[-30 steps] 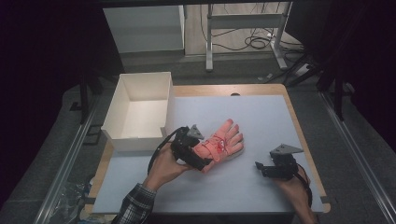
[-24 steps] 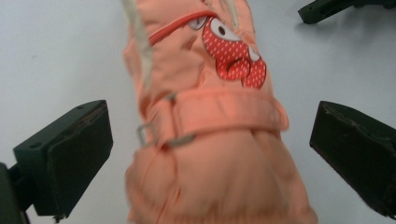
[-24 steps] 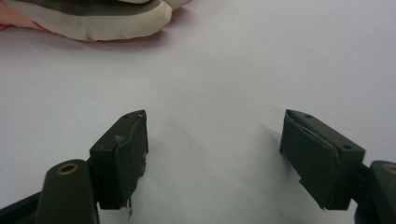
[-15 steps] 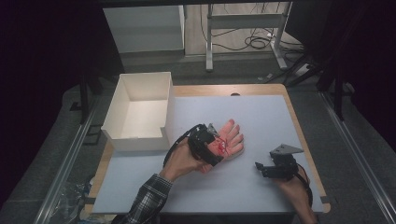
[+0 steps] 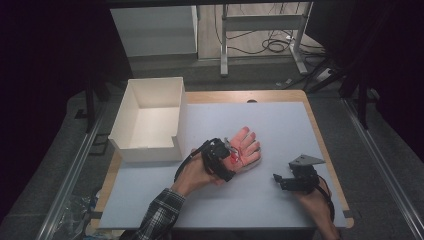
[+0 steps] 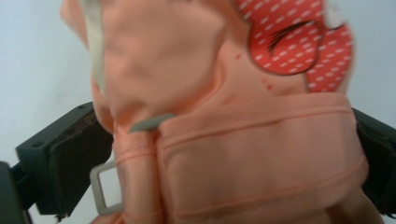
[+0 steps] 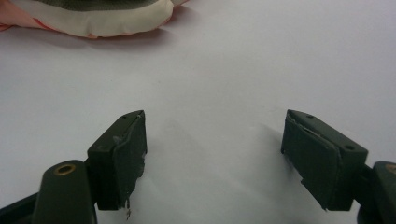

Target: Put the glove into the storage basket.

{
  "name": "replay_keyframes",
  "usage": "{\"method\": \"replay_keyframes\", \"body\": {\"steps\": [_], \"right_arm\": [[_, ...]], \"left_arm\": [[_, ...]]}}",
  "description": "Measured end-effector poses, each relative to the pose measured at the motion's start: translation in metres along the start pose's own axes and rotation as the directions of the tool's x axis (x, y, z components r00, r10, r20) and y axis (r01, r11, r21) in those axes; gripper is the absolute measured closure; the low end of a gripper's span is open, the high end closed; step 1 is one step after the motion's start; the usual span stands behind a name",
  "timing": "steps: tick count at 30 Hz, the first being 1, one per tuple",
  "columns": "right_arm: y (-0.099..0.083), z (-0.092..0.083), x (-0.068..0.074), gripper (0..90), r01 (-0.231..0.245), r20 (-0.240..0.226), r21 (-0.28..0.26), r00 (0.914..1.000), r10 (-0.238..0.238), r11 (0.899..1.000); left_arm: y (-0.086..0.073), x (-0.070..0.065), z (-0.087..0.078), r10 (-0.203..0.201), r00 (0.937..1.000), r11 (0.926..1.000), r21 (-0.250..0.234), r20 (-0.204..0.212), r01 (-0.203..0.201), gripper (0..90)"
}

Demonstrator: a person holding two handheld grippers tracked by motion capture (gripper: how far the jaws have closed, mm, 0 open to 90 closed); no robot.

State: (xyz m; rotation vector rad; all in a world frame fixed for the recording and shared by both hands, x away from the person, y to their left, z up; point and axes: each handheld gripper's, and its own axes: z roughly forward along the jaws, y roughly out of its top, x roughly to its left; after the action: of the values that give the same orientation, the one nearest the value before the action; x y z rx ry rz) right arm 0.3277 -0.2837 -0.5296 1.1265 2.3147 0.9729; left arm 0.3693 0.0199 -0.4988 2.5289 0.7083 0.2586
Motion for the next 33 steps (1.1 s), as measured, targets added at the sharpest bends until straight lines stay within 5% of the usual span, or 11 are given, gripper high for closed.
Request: {"method": "replay_keyframes", "body": {"steps": [3, 7, 11, 17, 22, 26, 33], "right_arm": [[0.000, 0.000, 0.000, 22.7, -0.001, 0.000, 0.000, 1.0000, 0.001, 1.000], [0.000, 0.000, 0.000, 22.7, 0.000, 0.001, -0.001, 1.0000, 0.000, 1.000], [0.000, 0.000, 0.000, 22.7, 0.000, 0.000, -0.001, 1.0000, 0.000, 1.000], [0.000, 0.000, 0.000, 22.7, 0.001, 0.002, 0.000, 1.0000, -0.001, 1.000], [0.000, 0.000, 0.000, 22.7, 0.003, 0.003, 0.000, 1.0000, -0.003, 1.000], [0.000, 0.000, 0.001, 22.5, 0.004, 0.004, 0.002, 1.0000, -0.004, 1.000], [0.001, 0.000, -0.001, 18.2, 0.003, 0.012, 0.002, 0.9999, -0.003, 1.000]], "left_arm": [[-0.003, 0.006, 0.005, -0.017, 0.9998, 0.9998, 0.008, 0.007, 0.017, 1.8], [-0.006, 0.008, 0.016, -0.011, 0.9977, 0.9990, 0.045, 0.067, 0.008, 6.5], [-0.005, 0.002, 0.020, -0.006, 0.9982, 0.9977, 0.068, 0.060, 0.002, 9.7], [-0.004, -0.002, 0.014, -0.010, 0.9985, 0.9977, 0.067, 0.053, 0.007, 31.9], [-0.001, -0.006, 0.011, 0.011, 0.9988, 0.9977, 0.066, 0.048, -0.014, 40.0], [-0.004, -0.002, 0.008, -0.034, 0.9967, 0.9989, 0.036, 0.074, 0.031, 43.5], [-0.005, 0.001, 0.002, -0.050, 0.9951, 0.9987, 0.018, 0.086, 0.048, 45.6]]}}
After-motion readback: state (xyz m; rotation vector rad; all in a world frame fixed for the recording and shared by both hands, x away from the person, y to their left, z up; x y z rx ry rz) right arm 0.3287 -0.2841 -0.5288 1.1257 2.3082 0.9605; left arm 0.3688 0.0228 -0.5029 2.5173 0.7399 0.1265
